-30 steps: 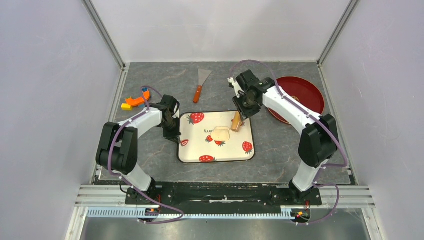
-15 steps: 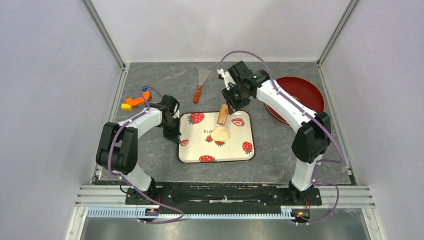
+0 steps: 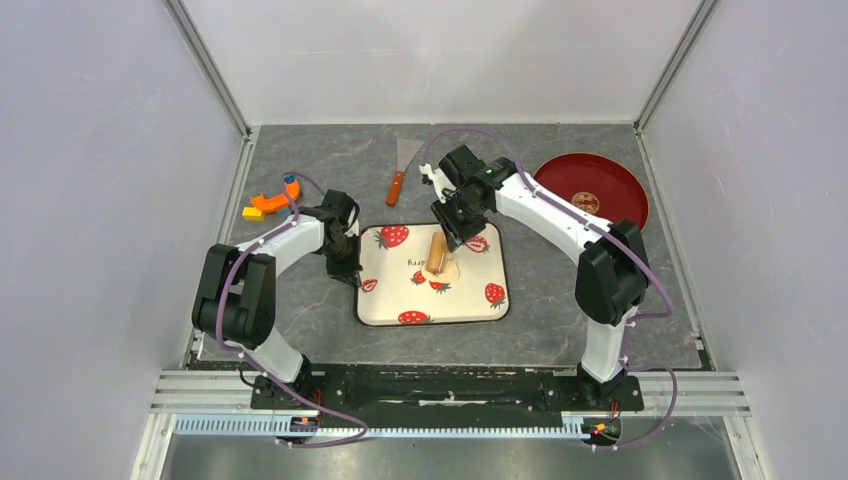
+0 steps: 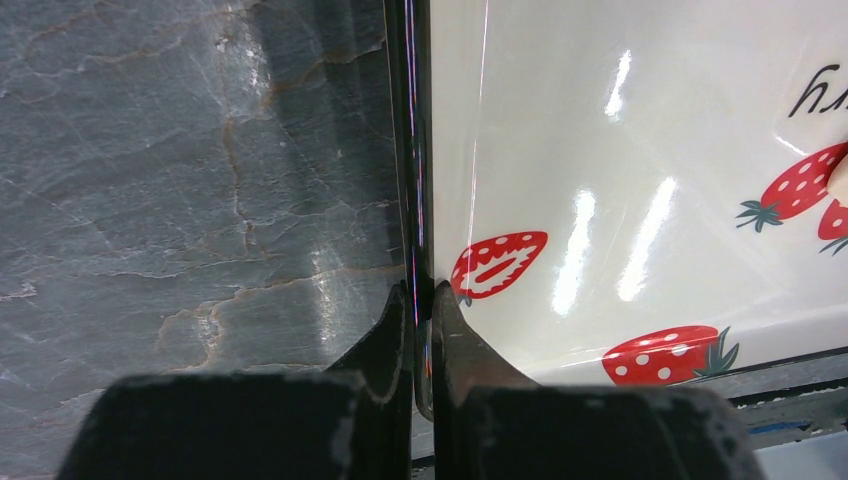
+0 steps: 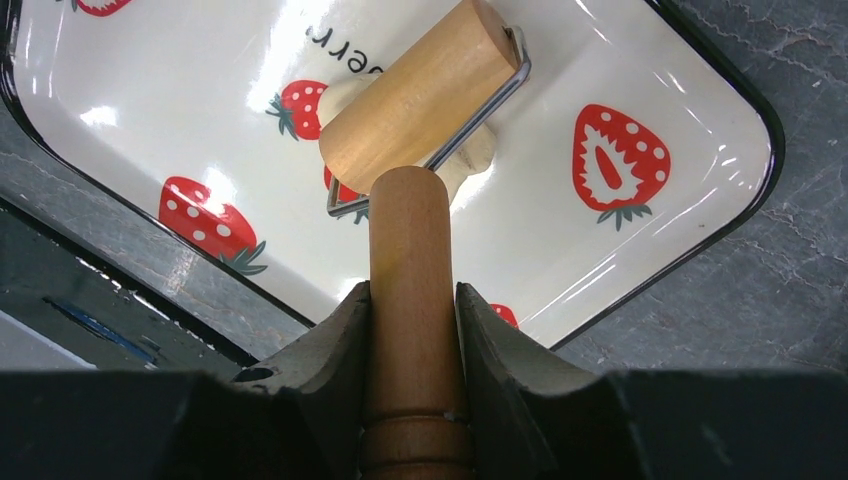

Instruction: Roll out the dumpling wrappers from the dough

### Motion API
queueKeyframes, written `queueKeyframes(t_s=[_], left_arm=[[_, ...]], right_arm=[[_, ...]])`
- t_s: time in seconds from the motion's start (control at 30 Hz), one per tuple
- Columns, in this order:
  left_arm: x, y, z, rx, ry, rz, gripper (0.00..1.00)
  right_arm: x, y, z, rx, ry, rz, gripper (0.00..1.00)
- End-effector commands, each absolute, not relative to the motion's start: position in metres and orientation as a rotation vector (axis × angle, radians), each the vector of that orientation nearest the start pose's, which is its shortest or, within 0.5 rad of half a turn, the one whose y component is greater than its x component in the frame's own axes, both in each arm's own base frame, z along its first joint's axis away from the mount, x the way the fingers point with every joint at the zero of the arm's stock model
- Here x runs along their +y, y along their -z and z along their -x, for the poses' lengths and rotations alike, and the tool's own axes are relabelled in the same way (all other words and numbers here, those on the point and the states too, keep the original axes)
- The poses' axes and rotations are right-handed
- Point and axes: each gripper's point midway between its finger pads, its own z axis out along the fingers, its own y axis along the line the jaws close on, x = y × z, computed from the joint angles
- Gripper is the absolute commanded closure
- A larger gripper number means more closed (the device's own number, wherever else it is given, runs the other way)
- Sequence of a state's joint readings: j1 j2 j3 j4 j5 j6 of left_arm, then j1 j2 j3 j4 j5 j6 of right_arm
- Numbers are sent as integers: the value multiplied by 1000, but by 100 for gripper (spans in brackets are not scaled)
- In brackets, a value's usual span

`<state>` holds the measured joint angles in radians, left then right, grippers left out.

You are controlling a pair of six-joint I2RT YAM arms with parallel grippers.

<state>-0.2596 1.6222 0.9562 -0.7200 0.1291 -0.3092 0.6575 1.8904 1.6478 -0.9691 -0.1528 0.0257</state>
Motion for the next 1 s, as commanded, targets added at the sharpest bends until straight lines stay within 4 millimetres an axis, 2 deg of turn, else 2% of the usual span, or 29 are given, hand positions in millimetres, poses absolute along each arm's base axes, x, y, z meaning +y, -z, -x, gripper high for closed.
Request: queueKeyframes(t_s=[0.0, 0.17, 0.27, 0.37, 0.53, 0.7, 0.8, 0.97], left_arm=[[-95, -29, -256, 2969, 200, -75, 98], [-95, -30, -257, 2967, 198, -77, 98], [-95, -29, -256, 2972, 196, -80, 98], [-95, -29, -255, 2973, 195, -83, 98], [-94, -30, -255, 2968, 192, -84, 98], [-94, -31, -256, 2964, 193, -88, 98], [-95, -31, -257, 2962, 197, -95, 98], [-96, -32, -258, 2960, 202, -106, 98]], right_arm=[[260, -90, -304, 2699, -268, 941, 100], [265, -75, -308, 2717, -268, 948, 100], [277, -76, -313, 2704, -321, 949, 100], [294, -87, -318, 2666, -419, 945, 100], [309, -124, -330, 2560, -503, 899, 100], [308, -179, -345, 2375, -537, 803, 100], [298, -215, -353, 2264, -572, 714, 100], [268, -248, -365, 2151, -668, 540, 100]])
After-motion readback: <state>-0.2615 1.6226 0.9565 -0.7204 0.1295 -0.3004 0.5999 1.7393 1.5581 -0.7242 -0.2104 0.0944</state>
